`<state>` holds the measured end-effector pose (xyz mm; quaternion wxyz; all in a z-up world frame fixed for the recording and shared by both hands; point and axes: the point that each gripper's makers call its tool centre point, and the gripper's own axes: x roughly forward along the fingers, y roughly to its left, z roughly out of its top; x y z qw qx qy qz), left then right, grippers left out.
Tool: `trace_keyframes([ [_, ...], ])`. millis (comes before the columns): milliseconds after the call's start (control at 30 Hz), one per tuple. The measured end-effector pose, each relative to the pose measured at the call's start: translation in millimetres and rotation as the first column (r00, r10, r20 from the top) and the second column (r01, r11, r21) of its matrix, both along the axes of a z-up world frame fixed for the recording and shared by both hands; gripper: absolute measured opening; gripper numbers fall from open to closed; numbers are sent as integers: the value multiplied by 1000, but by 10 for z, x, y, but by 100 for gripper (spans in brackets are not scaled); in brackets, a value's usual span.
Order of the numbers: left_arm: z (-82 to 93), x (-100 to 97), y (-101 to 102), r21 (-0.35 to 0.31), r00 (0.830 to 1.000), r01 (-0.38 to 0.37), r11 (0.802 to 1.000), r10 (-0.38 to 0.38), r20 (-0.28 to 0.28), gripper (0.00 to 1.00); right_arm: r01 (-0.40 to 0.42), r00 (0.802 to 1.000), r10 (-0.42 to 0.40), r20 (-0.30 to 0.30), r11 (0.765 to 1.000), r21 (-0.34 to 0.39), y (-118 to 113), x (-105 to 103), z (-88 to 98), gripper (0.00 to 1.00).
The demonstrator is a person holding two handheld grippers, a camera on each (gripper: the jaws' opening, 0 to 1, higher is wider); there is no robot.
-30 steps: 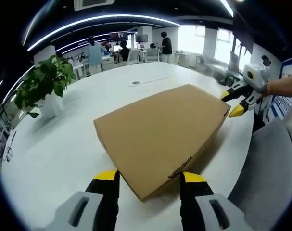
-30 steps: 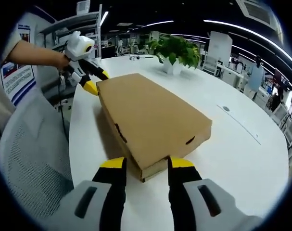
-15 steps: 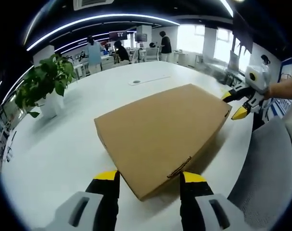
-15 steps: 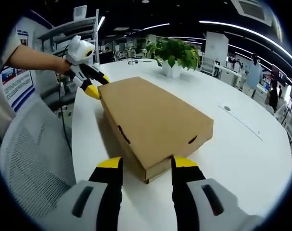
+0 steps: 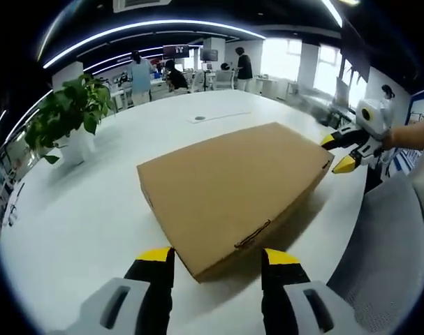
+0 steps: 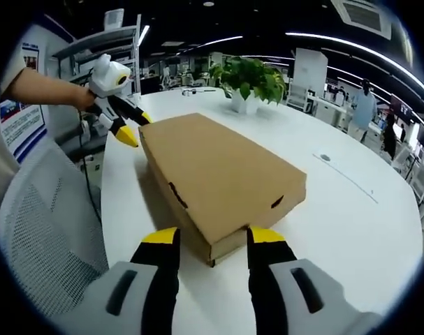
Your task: Operate the shoe box by opening the lid, removing the specified soft item, and placing it in the target area until the item is outside and the box remains undamaged.
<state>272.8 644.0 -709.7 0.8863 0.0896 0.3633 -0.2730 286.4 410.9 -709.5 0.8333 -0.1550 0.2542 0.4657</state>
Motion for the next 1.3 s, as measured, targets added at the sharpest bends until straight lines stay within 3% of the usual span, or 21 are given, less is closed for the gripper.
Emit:
trace_keyframes([
  [767, 91, -84, 18, -6, 999, -28, 1000, 28, 24, 47, 18, 999, -17, -34, 999, 41, -1, -155, 64, 37],
  [1300, 327, -91, 13, -17, 997, -33, 999, 34, 74, 48, 23, 1000, -23, 5, 998, 57, 11, -155, 294, 38],
])
